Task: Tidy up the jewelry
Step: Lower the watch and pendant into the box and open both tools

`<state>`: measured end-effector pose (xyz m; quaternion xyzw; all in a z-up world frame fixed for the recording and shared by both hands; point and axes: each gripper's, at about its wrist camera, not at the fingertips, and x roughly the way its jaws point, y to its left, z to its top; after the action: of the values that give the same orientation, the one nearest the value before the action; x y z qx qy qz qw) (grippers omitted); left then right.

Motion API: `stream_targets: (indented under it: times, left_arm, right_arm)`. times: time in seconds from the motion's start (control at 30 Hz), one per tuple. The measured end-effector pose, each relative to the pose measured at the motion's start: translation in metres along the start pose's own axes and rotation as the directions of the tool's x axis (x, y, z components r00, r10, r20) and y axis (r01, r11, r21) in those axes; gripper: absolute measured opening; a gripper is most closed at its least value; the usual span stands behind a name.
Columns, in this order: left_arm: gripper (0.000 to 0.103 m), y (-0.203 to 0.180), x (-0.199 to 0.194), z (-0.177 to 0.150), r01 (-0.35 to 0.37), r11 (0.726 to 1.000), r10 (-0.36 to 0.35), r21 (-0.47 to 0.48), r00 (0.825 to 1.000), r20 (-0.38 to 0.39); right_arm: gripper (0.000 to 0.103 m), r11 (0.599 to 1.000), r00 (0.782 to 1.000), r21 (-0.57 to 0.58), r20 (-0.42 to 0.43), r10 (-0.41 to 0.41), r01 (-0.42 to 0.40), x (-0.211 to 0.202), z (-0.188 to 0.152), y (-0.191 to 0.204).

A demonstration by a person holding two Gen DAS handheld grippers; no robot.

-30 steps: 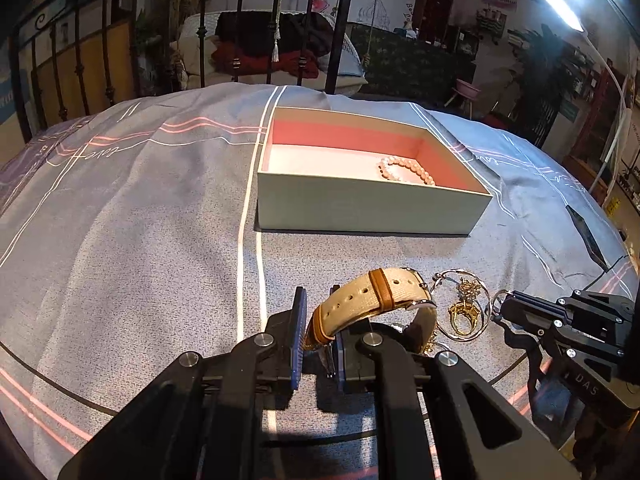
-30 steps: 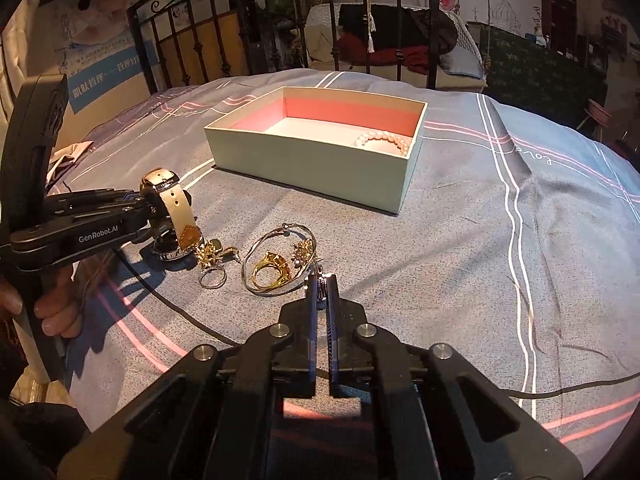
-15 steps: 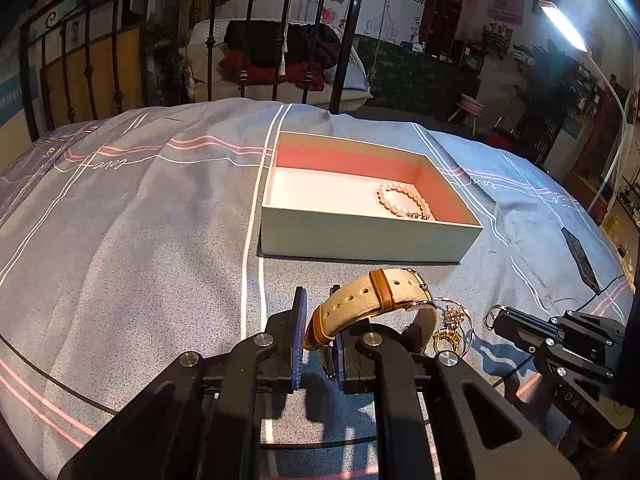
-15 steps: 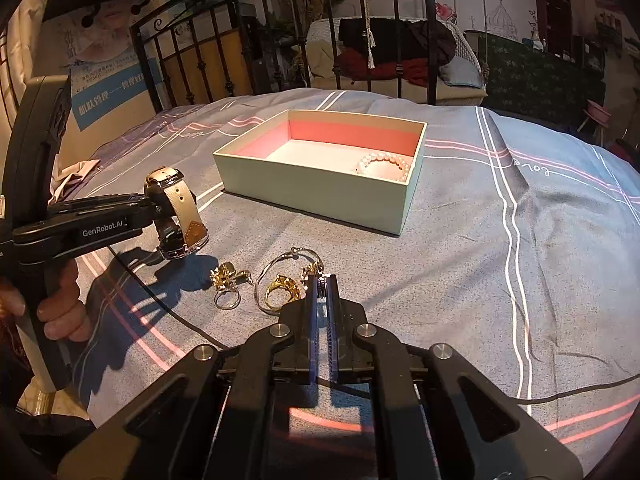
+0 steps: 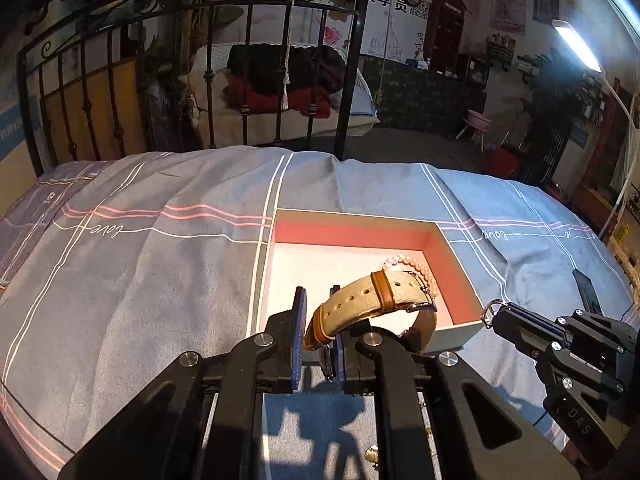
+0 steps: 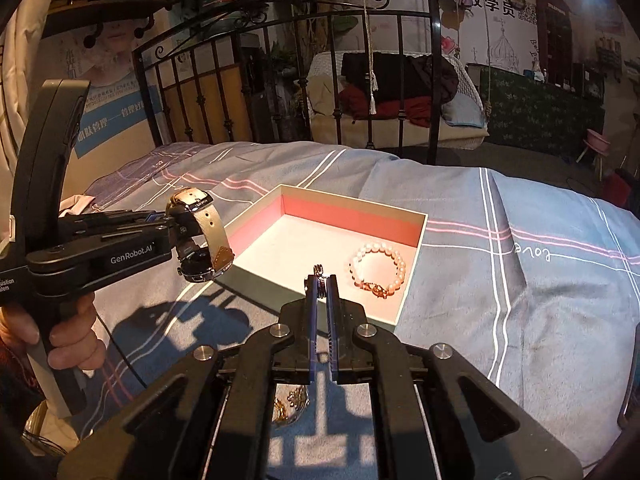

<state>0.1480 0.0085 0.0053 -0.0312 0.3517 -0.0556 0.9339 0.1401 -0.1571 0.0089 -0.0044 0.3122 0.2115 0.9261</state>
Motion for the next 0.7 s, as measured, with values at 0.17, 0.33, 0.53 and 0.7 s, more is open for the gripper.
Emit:
stream_targets:
  times: [0.17, 0.33, 0.53, 0.7]
  left_arm:
    - [0.011, -0.003, 0.022, 0.022, -0.033, 0.999, 0.033, 0.002, 0.999, -0.026]
    - [0.011, -0.007, 0.051, 0.037, -0.066, 0.997, 0.068, 0.027, 0.994, -0.086]
    - [0.011, -0.009, 0.077, 0.037, -0.088, 0.995, 0.094, 0.049, 0.986, -0.139]
    - [0.011, -0.01, 0.091, 0.032, -0.098, 0.994, 0.106, 0.053, 0.977, -0.185]
  right_arm:
    - [0.005, 1.0, 1.0, 0.005, -0.005, -0.012, 0.012, 0.022, 0.023, -0.007]
    - [0.005, 0.998, 0.998, 0.054, -0.055, -0.037, 0.04, 0.058, 0.034, -0.022]
    - [0.005, 0.996, 0.992, 0.072, -0.121, -0.04, 0.049, 0.089, 0.033, -0.029]
    - [0.005, 0.997, 0.989, 0.068, -0.147, -0.037, 0.047, 0.103, 0.03, -0.031]
